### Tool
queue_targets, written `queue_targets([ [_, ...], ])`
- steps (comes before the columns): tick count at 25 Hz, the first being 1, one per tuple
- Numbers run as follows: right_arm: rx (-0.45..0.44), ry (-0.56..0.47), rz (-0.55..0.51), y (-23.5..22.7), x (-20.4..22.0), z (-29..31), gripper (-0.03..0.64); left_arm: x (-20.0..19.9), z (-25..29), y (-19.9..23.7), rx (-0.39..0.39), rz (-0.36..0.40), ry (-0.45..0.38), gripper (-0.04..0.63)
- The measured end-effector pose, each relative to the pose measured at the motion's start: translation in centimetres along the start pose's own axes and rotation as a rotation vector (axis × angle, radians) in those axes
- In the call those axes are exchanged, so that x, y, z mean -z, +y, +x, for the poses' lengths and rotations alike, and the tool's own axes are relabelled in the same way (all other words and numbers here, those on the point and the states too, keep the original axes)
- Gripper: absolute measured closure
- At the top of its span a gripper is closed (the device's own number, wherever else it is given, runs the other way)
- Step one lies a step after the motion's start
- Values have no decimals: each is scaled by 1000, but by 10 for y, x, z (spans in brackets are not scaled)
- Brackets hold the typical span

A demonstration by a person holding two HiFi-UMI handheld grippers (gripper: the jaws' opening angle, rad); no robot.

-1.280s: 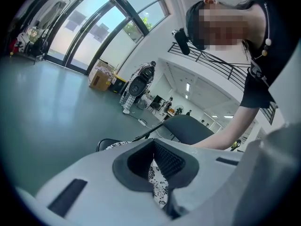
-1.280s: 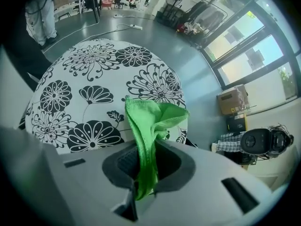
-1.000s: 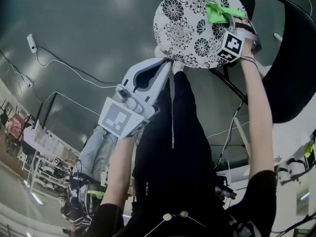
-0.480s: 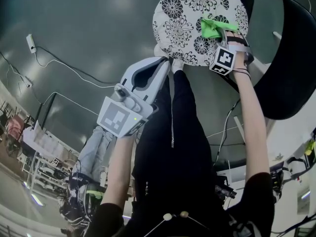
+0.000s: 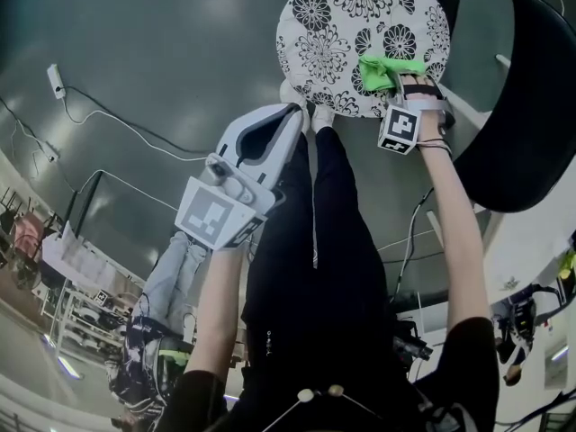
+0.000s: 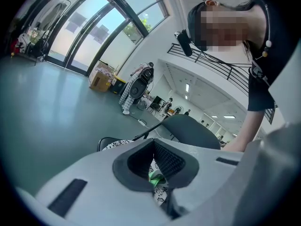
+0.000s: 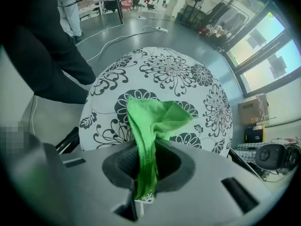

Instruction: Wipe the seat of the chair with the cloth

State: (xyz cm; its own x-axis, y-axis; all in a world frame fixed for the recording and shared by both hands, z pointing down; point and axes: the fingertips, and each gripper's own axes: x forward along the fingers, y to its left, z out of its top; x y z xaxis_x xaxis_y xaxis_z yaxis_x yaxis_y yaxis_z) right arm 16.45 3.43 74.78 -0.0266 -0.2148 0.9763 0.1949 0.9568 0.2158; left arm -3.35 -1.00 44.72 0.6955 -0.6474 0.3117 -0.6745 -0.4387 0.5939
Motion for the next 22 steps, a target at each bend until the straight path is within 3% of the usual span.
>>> queue_targets([
  [14, -63, -17, -15, 33, -6, -13, 561, 9, -2, -1, -10, 26, 33, 591],
  [22, -168, -29, -55, 59, -11, -22, 561, 10, -3, -3, -5, 27, 35, 591],
])
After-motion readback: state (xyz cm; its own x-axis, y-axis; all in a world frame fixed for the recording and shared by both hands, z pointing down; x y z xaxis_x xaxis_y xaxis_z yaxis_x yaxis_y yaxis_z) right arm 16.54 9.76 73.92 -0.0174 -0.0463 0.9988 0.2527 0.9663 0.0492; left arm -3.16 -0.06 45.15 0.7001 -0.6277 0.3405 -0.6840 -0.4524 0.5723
